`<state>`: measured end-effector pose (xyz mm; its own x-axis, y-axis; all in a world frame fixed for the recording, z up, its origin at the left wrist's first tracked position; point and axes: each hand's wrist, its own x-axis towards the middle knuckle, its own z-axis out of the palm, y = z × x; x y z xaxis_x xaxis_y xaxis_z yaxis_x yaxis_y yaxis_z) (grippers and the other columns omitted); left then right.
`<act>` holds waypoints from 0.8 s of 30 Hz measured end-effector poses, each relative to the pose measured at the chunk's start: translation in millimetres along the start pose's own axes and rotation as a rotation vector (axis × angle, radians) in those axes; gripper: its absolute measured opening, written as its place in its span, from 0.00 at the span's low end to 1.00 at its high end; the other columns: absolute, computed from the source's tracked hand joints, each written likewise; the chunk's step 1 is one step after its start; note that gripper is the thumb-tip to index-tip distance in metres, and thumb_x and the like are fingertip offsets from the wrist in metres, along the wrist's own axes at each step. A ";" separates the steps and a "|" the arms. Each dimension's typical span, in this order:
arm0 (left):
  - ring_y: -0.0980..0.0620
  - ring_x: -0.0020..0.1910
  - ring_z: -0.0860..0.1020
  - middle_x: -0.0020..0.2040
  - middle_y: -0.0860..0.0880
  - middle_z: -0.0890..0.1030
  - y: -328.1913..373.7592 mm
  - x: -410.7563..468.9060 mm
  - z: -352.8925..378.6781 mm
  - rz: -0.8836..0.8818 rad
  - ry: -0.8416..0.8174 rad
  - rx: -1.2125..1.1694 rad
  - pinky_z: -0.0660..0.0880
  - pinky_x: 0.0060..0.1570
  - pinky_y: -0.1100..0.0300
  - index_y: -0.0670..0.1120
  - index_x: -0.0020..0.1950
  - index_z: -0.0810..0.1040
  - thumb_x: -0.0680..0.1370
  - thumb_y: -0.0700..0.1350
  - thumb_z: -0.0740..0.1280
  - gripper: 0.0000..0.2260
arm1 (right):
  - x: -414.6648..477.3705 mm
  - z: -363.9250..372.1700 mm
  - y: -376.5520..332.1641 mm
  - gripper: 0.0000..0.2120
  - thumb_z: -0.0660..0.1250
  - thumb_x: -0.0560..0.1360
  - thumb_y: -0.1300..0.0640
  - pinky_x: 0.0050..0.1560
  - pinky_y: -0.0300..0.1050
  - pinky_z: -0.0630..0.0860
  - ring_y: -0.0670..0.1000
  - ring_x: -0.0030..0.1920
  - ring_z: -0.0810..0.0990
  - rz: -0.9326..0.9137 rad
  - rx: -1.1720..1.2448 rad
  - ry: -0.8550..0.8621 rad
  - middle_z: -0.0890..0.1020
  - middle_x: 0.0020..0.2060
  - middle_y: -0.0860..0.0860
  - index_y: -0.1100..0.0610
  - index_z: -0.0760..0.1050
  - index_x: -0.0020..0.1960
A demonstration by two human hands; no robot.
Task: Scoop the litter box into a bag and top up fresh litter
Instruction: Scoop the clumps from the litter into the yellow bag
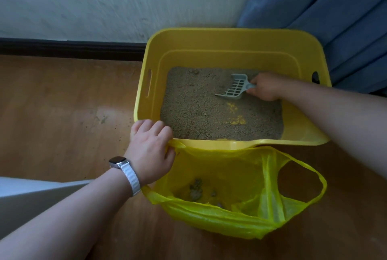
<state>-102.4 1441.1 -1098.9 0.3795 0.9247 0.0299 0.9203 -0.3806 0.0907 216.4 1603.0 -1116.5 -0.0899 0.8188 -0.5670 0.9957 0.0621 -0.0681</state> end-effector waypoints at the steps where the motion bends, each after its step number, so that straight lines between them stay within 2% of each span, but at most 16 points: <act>1: 0.44 0.39 0.72 0.38 0.49 0.73 -0.3 0.4 0.0 -0.001 -0.003 0.001 0.64 0.53 0.49 0.46 0.40 0.74 0.69 0.50 0.60 0.09 | 4.3 -1.3 -3.0 0.18 0.59 0.82 0.48 0.43 0.45 0.70 0.56 0.47 0.77 0.009 0.022 0.002 0.79 0.48 0.56 0.59 0.77 0.61; 4: 0.44 0.40 0.72 0.38 0.49 0.74 -0.7 0.8 0.3 -0.006 -0.024 0.005 0.65 0.53 0.49 0.46 0.40 0.74 0.69 0.51 0.60 0.09 | 14.9 -1.3 -13.4 0.16 0.61 0.81 0.49 0.45 0.46 0.70 0.56 0.47 0.76 0.016 0.045 0.018 0.81 0.50 0.56 0.58 0.77 0.62; 8: 0.44 0.40 0.72 0.38 0.49 0.74 0.0 0.6 -0.1 -0.007 -0.034 0.005 0.65 0.53 0.48 0.46 0.40 0.73 0.68 0.50 0.61 0.08 | 28.5 -0.8 -34.8 0.15 0.62 0.80 0.50 0.47 0.47 0.73 0.57 0.47 0.77 0.000 0.081 0.046 0.79 0.47 0.55 0.57 0.77 0.62; 11: 0.43 0.39 0.72 0.38 0.49 0.73 -0.5 0.2 -0.1 0.003 -0.020 0.007 0.65 0.52 0.49 0.46 0.39 0.73 0.68 0.50 0.62 0.08 | 37.2 -4.5 -51.2 0.16 0.63 0.80 0.51 0.52 0.51 0.75 0.58 0.50 0.79 -0.012 0.082 0.055 0.81 0.51 0.57 0.59 0.76 0.63; 19: 0.43 0.39 0.72 0.37 0.49 0.73 -2.3 -0.6 2.2 0.020 0.025 -0.005 0.64 0.53 0.50 0.46 0.38 0.73 0.67 0.48 0.63 0.07 | 55.7 -2.8 -83.4 0.17 0.63 0.80 0.50 0.46 0.48 0.73 0.57 0.50 0.78 -0.025 0.090 0.053 0.80 0.52 0.56 0.57 0.75 0.65; 24: 0.44 0.39 0.71 0.37 0.49 0.72 -2.7 -1.8 3.2 0.022 0.025 -0.016 0.64 0.53 0.50 0.46 0.39 0.72 0.67 0.48 0.65 0.07 | 59.3 -1.4 -99.8 0.19 0.62 0.81 0.50 0.49 0.47 0.71 0.58 0.56 0.77 -0.059 0.131 0.058 0.79 0.58 0.57 0.57 0.72 0.69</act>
<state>-105.3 1440.4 -1102.4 0.3973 0.9159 0.0570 0.9099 -0.4012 0.1054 111.7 1646.2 -1142.2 -0.1427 0.8478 -0.5108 0.9772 0.0387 -0.2088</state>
